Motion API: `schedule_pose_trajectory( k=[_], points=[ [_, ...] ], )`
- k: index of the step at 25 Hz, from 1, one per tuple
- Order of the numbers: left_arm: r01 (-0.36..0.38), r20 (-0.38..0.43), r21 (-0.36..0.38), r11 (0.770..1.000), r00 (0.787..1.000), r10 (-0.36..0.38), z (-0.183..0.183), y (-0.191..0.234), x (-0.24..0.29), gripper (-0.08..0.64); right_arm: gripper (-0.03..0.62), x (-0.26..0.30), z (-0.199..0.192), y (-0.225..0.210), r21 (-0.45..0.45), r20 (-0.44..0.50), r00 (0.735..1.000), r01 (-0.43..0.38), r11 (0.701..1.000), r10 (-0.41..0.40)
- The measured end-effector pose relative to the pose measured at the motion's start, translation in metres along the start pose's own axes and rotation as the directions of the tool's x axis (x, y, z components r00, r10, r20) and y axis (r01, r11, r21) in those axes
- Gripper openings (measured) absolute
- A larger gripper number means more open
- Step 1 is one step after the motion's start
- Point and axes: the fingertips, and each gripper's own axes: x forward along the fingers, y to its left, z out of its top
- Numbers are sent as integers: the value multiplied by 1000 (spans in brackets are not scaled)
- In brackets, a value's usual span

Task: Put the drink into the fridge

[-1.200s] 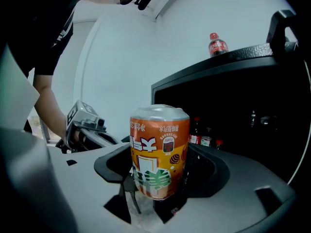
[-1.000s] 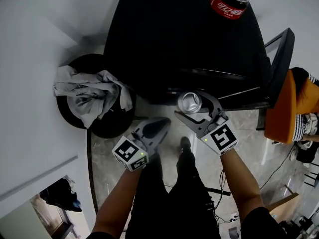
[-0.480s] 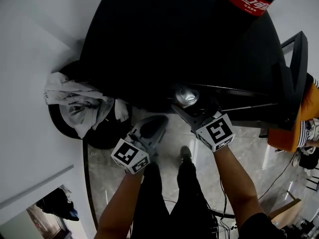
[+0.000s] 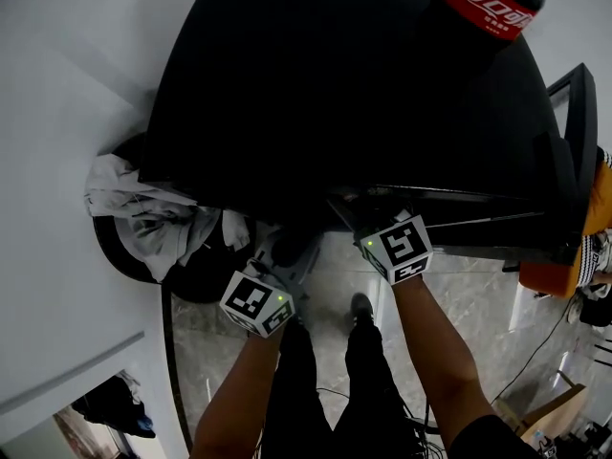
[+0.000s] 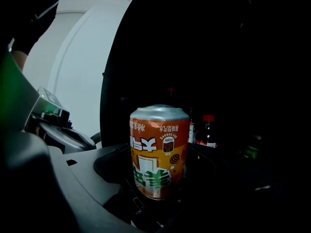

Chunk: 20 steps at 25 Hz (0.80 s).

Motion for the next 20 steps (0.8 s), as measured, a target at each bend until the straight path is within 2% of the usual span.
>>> schedule_pose_trajectory(
  k=[4, 7, 10, 20],
  points=[
    [-35, -4, -14, 999, 999, 35, -7, 12, 6, 20, 316, 8, -12, 2, -4, -18, 999, 32, 999, -32],
    [-31, -18, -22, 999, 999, 31, -16, 11, 8, 20, 316, 10, -21, -4, 29, -31, 997, 77, 997, -76],
    [-24, -20, -28, 999, 1000, 24, -21, 11, 11, 20, 316, 16, -27, -15, 26, -44, 993, 110, 994, -108],
    [-6, -33, -59, 998, 999, 4, -36, 10, 11, 20, 316, 30, -44, -18, -12, -75, 990, 120, 993, -120]
  ],
)
